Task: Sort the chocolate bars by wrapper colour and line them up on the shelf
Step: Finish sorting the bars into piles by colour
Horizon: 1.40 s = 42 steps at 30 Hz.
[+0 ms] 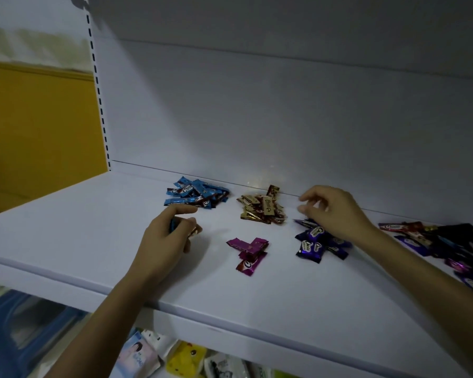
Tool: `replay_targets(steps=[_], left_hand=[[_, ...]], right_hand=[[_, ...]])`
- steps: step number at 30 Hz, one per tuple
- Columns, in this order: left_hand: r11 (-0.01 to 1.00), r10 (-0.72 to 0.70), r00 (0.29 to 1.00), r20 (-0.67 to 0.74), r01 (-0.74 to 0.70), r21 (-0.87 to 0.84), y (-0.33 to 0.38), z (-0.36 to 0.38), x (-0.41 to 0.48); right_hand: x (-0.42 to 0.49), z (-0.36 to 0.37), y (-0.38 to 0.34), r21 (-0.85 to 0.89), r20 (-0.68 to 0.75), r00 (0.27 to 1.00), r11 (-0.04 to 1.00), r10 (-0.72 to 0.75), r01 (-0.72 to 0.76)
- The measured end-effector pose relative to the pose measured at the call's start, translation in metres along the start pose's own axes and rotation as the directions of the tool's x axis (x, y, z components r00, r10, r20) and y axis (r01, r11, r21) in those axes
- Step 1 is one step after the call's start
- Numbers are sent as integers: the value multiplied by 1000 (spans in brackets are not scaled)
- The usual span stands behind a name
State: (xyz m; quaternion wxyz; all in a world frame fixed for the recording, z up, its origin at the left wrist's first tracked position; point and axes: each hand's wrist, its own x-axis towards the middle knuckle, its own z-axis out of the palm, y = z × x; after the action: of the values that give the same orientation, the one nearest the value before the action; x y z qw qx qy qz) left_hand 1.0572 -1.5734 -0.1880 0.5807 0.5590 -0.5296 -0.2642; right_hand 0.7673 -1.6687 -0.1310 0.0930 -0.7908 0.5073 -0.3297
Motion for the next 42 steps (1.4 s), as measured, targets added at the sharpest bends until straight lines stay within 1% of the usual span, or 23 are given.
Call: replay_targets(steps=[2,5,6,8,10,12,14,17,19,22,24,26,27,29,30,32,34,36,37,38,40,41,42], left_hand=[[999,9,1000,2,-9,-41,4,-1,-2],[995,-2,1000,-18,0,-98,8,-2,-7],[987,-17,999,-28,12,-160,10,-2,-7],[939,-58,998,-38,42,-342,13,-4,-8],[886,-109,992,-68,66,-460,17,-7,-9],[861,-146,985,-97,78,-503,18,-10,-9],[855,-166,980,-114,85,-512,19,-12,-9],[886,-173,977,-127,98,-453,16,-12,-7],[887,-171,979,-109,105,-450,14,-12,-6],[837,-161,986,-32,119,-535,16,-13,-5],[817,-165,986,13,144,-558,16,-12,-5],[840,-172,985,13,153,-521,14,-9,-4],[860,-178,984,-15,148,-488,13,-8,-3],[922,-168,978,-126,111,-372,12,-7,-2],[947,-142,973,-181,80,-311,10,-7,-1],[959,-142,964,-224,78,-273,9,-8,0],[961,-159,959,-237,95,-260,8,-9,0],[971,-155,956,-248,101,-216,6,-10,1],[973,-159,956,-246,109,-205,6,-10,2],[972,-162,958,-236,112,-208,7,-10,2],[960,-166,964,-206,110,-258,9,-10,0],[946,-179,963,-200,113,-305,10,-10,-1],[923,-206,957,-205,120,-365,12,-12,-1]], right_hand=[[-5,18,-36,123,118,989,989,-94,80],[-16,51,-88,217,297,929,963,-220,159],[-18,61,-104,251,342,908,955,-242,160],[-21,81,-130,368,385,886,924,-258,109],[-20,97,-149,468,393,888,883,-237,29],[-17,106,-161,507,395,893,862,-216,-16],[-15,109,-165,534,389,897,845,-213,-31],[-16,110,-166,534,371,904,845,-212,-21],[-17,110,-167,532,352,912,847,-212,-8],[-17,110,-166,560,344,915,828,-212,-19],[-17,110,-165,553,338,915,833,-220,-5],[-17,111,-164,531,335,913,847,-232,20],[-16,112,-165,528,335,912,849,-237,26],[-12,111,-163,535,309,919,844,-243,44],[-7,110,-161,551,281,930,833,-237,46],[9,106,-153,606,225,960,796,-165,-5],[32,105,-143,649,196,981,751,-6,-125],[57,106,-133,693,205,966,673,158,-258],[70,108,-130,698,211,956,652,206,-295],[81,109,-126,673,218,951,673,218,-308],[92,113,-122,538,250,950,789,187,-297],[90,114,-125,489,261,952,829,159,-272],[83,114,-130,484,254,960,843,121,-234]])
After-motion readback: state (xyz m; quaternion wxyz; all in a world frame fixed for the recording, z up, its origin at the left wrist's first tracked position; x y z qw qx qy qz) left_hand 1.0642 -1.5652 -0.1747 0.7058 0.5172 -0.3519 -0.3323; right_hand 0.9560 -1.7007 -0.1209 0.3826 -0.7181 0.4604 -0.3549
